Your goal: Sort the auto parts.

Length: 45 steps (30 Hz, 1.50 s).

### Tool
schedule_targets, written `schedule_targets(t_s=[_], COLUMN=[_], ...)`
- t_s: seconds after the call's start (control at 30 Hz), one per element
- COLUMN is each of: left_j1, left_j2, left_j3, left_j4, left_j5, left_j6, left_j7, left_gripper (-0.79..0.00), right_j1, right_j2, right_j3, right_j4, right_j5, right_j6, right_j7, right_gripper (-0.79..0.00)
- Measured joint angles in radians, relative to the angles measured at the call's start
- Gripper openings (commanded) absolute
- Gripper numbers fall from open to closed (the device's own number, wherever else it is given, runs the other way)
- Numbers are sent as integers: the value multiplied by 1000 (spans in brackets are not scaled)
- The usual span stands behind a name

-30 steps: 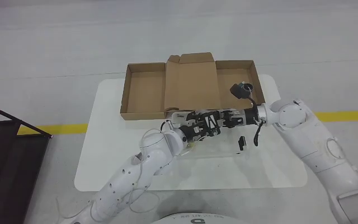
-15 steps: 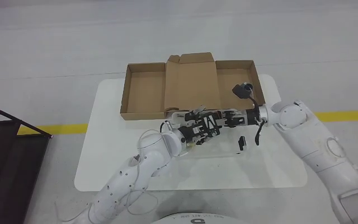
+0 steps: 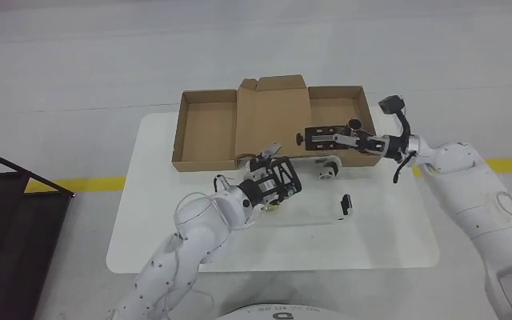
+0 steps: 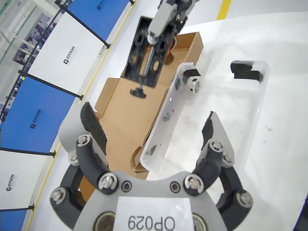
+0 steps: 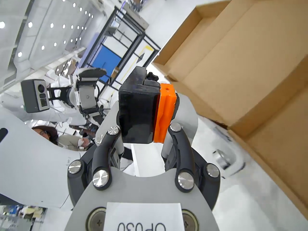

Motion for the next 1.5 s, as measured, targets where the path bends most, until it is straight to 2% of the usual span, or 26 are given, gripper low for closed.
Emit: schedule_targets(t_s=[0.1, 0.2, 0.33, 0.5, 0.63, 0.77, 0.97, 1.13, 1.37, 1.4, 1.5], left_j1=[39, 67, 81, 73, 46, 42, 43, 43, 43, 43, 43], left_j2=[9, 15, 19, 18, 13, 13, 13, 13, 13, 13, 13], left_j3=[-35, -69, -91, -87, -68, -66, -66, -66, -66, -66, -66], left_j4=[-34, -40, -17, 43, 101, 107, 106, 106, 106, 106, 106], left_j5=[11, 6, -12, -39, -61, -63, -63, -63, -63, -63, -63], left_j6=[-2, -1, -6, -8, -11, -11, -11, -11, -11, -11, -11], left_j7=[6, 14, 25, 31, 33, 33, 33, 33, 33, 33, 33], left_gripper=[0, 0, 0, 0, 0, 0, 0, 0, 0, 0, 0], right_j1=[40, 101, 181, 247, 280, 307, 329, 339, 348, 348, 348], right_j2=[-1, -16, -52, -103, -135, -160, -185, -202, -217, -219, -222], right_j3=[32, 21, -52, -156, -216, -262, -280, -287, -288, -287, -278], right_j4=[83, 159, 241, 323, 375, 416, 472, 501, 526, 528, 534], right_j5=[-26, -143, -353, -562, -667, -790, -828, -840, -854, -854, -840], right_j6=[-7, 31, 123, 215, 255, 328, 316, 305, 294, 291, 265], right_j7=[-64, -192, -370, -521, -576, -651, -687, -685, -682, -682, -682], right_gripper=[-785, -785, -785, -785, -785, -785, -785, -591, -397, -262, -185])
